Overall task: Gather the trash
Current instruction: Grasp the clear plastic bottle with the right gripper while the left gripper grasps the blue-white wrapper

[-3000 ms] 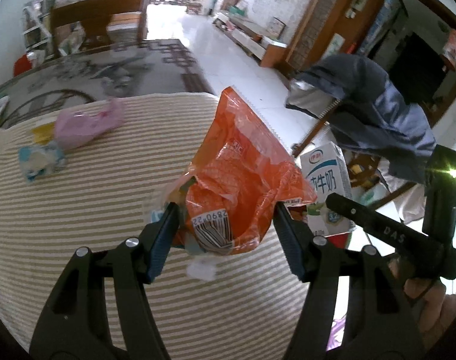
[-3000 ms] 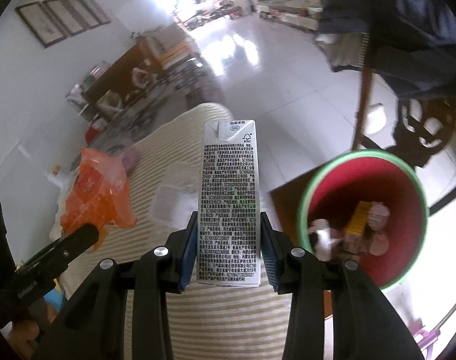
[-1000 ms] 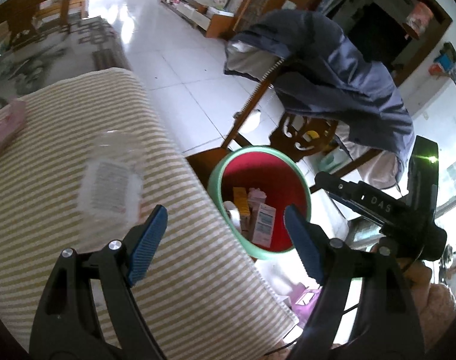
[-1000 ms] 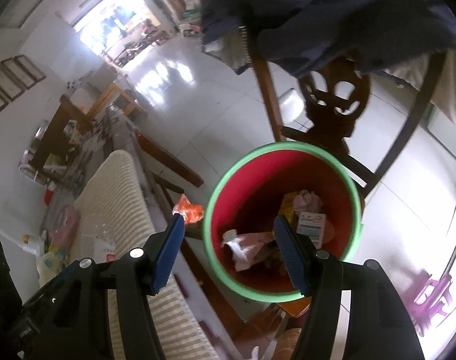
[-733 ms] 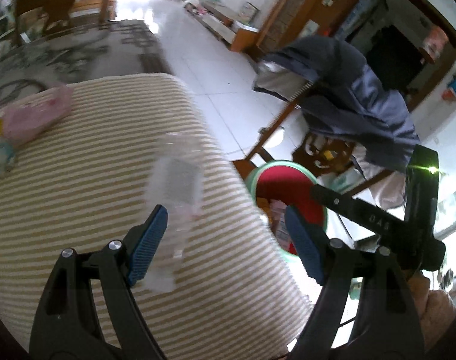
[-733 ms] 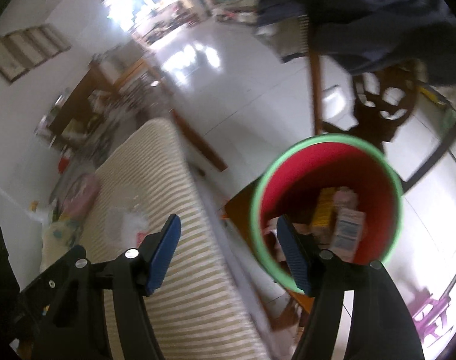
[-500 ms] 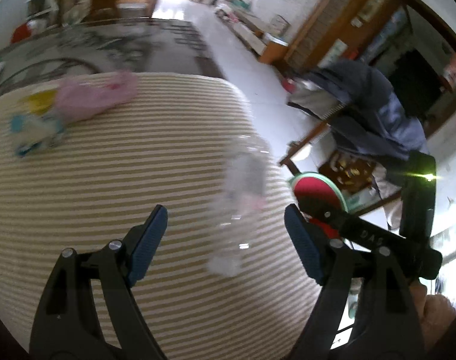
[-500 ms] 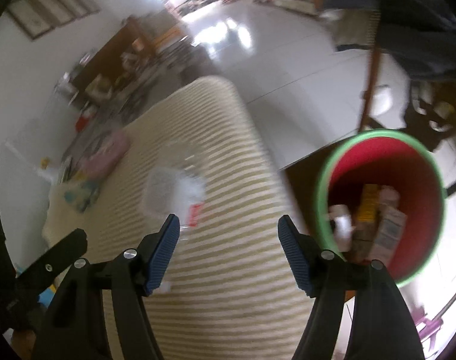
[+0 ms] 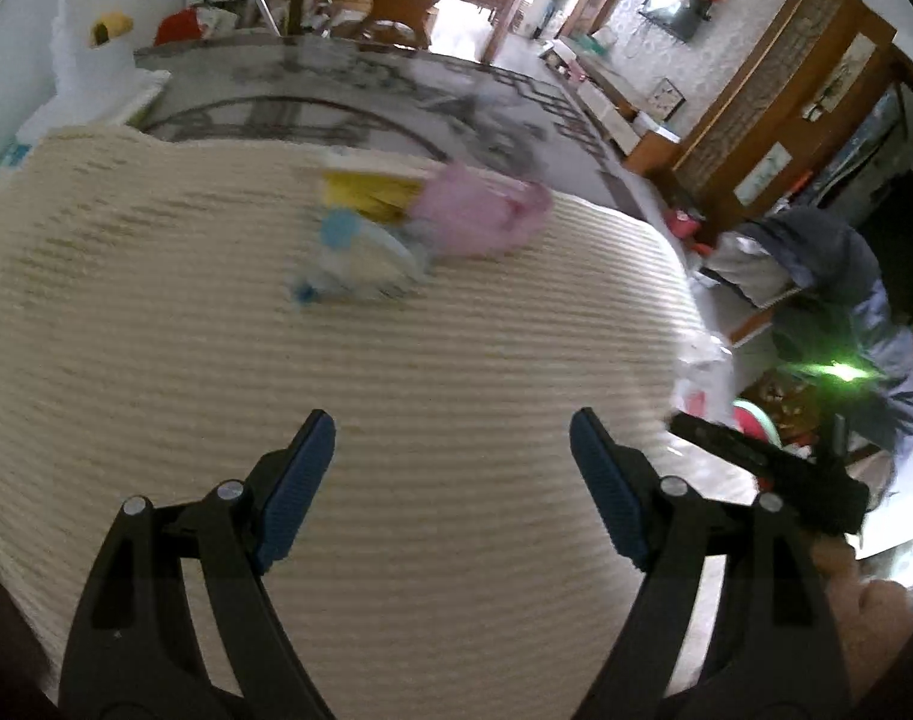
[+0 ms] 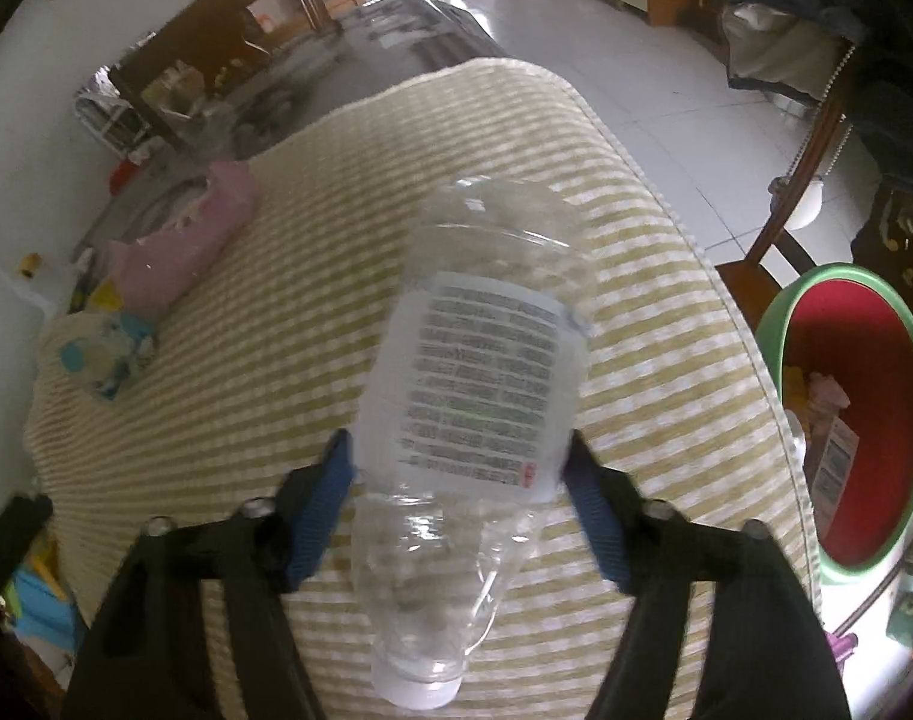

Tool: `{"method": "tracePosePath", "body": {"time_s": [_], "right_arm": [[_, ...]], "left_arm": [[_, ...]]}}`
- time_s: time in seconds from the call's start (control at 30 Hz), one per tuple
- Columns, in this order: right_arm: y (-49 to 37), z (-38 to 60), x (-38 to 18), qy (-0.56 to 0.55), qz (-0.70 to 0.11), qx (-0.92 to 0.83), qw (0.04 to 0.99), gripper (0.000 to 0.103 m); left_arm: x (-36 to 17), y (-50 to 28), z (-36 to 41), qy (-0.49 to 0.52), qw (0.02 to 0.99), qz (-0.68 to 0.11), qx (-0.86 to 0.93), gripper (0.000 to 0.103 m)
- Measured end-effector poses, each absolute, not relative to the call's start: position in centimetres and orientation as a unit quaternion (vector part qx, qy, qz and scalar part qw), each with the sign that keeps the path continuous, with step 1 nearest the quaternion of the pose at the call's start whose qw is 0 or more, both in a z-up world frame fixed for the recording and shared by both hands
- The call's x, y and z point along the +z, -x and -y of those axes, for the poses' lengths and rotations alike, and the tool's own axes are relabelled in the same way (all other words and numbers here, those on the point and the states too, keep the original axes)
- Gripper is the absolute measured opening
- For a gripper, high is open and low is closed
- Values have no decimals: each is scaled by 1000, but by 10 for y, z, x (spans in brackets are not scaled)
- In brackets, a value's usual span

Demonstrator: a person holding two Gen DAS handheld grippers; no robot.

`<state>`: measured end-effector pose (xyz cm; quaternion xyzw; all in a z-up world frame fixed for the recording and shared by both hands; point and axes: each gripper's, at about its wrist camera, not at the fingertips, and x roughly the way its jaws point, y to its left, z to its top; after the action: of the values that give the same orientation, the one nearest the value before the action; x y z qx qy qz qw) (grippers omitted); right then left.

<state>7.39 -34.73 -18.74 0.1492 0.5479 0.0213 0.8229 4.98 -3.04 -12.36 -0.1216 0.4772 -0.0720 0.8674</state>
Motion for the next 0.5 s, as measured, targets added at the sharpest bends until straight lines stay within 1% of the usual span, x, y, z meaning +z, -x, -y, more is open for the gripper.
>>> {"method": "tracePosePath", "body": {"time_s": [0.17, 0.4, 0.47, 0.5], "right_arm": [[-54, 343, -180, -172, -543, 17, 822, 59], [-14, 324, -165, -200, -533, 25, 822, 59], [-6, 318, -158, -195, -526, 26, 828, 59], [-3, 316, -155, -190, -521, 27, 831, 59]], "left_arm": [[-137, -98, 5, 67, 871, -482, -68, 81], [-171, -144, -3, 42, 858, -506, -77, 80], [-182, -150, -4, 44, 848, -521, -82, 69], [-186, -151, -4, 46, 844, -528, -86, 52]]}}
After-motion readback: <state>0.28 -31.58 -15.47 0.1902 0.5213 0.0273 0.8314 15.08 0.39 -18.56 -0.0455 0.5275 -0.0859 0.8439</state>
